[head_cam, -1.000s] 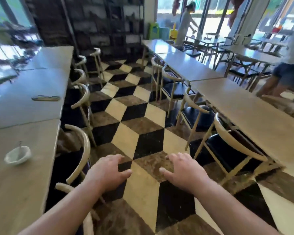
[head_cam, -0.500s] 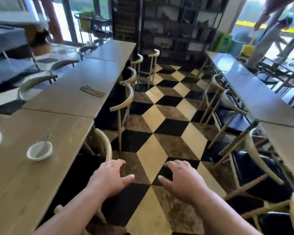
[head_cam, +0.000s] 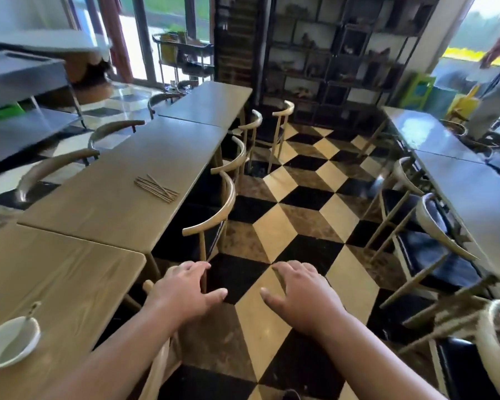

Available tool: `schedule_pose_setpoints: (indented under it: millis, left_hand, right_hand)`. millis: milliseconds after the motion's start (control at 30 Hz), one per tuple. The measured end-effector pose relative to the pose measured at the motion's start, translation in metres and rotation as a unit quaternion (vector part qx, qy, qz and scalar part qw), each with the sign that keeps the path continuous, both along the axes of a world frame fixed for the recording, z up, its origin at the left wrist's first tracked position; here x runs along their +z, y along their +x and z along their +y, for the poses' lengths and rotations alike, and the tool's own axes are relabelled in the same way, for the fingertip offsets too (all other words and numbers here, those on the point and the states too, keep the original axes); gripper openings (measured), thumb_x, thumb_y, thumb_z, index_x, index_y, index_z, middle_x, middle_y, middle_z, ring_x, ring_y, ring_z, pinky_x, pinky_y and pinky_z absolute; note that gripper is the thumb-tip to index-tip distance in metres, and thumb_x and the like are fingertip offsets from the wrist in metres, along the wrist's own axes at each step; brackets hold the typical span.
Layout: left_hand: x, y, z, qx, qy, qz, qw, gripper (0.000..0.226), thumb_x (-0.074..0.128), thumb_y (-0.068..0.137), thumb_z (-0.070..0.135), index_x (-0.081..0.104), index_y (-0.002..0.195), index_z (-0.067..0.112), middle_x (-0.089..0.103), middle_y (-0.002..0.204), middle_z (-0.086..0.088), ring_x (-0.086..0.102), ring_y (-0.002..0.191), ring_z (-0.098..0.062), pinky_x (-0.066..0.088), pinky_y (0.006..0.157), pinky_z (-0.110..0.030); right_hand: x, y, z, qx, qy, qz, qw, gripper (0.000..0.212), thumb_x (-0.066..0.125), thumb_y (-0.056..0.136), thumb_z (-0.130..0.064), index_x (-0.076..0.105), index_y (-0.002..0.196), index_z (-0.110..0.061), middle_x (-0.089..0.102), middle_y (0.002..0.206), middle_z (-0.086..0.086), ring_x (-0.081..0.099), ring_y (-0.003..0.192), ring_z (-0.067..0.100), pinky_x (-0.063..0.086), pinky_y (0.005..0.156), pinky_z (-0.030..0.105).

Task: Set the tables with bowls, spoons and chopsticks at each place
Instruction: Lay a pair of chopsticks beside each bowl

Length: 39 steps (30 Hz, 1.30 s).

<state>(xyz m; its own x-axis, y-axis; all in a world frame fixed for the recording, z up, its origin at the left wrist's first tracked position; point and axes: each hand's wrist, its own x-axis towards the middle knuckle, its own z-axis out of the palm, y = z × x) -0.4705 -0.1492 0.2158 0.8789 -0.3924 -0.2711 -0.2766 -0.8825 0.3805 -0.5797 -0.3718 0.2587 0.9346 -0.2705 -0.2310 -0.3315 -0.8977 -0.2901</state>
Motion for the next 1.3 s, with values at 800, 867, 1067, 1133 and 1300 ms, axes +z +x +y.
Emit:
schedule_pose_setpoints:
  millis: [800,867,1067,1133,1300]
  left_hand:
    - [-0.008,0.271,-0.037,0.337,0.031,-0.001,0.941,0.079,0.057,0.092,0.076,0.044,0.158,0.035,0.049,0.160,0.006,0.047,0.146,-0.023,0.045,0.113,-0.042]
    - [-0.021,0.310,-0.030,0.343,0.015,0.008,0.939,0.081,0.057,0.090,0.076,0.042,0.159,0.036,0.048,0.161,0.007,0.046,0.146,-0.022,0.044,0.115,-0.043]
    - [-0.057,0.436,-0.010,0.322,-0.011,0.075,0.944,0.084,0.055,0.091,0.077,0.036,0.162,0.036,0.039,0.169,0.004,0.037,0.154,-0.025,0.039,0.121,-0.046]
    - [-0.066,0.478,-0.002,0.316,-0.015,0.081,0.945,0.084,0.055,0.091,0.076,0.036,0.163,0.035,0.038,0.170,0.003,0.037,0.155,-0.025,0.040,0.121,-0.048]
    - [-0.106,0.553,0.004,0.331,-0.051,0.113,0.935,0.081,0.059,0.093,0.072,0.040,0.161,0.032,0.040,0.169,0.001,0.039,0.154,-0.025,0.040,0.119,-0.045]
  right_hand:
    - [-0.034,0.450,-0.061,0.356,-0.003,0.003,0.935,0.072,0.050,0.098,-0.068,0.042,0.158,-0.029,0.051,0.153,-0.004,0.042,0.145,0.022,0.043,0.116,0.041]
    - [-0.044,0.487,-0.050,0.350,-0.005,0.006,0.937,0.072,0.049,0.098,-0.068,0.042,0.158,-0.030,0.052,0.153,-0.005,0.042,0.146,0.022,0.043,0.117,0.040]
    - [-0.065,0.602,-0.027,0.333,-0.040,0.049,0.941,0.072,0.048,0.097,-0.071,0.042,0.157,-0.031,0.053,0.151,-0.007,0.043,0.144,0.022,0.042,0.117,0.038]
    - [-0.070,0.639,-0.020,0.324,-0.040,0.051,0.944,0.068,0.048,0.097,-0.070,0.045,0.153,-0.032,0.055,0.148,-0.006,0.045,0.143,0.022,0.042,0.116,0.038]
    - [-0.109,0.704,-0.001,0.302,-0.015,0.092,0.949,0.068,0.054,0.096,-0.068,0.048,0.153,-0.031,0.055,0.149,-0.006,0.046,0.142,0.021,0.045,0.115,0.039]
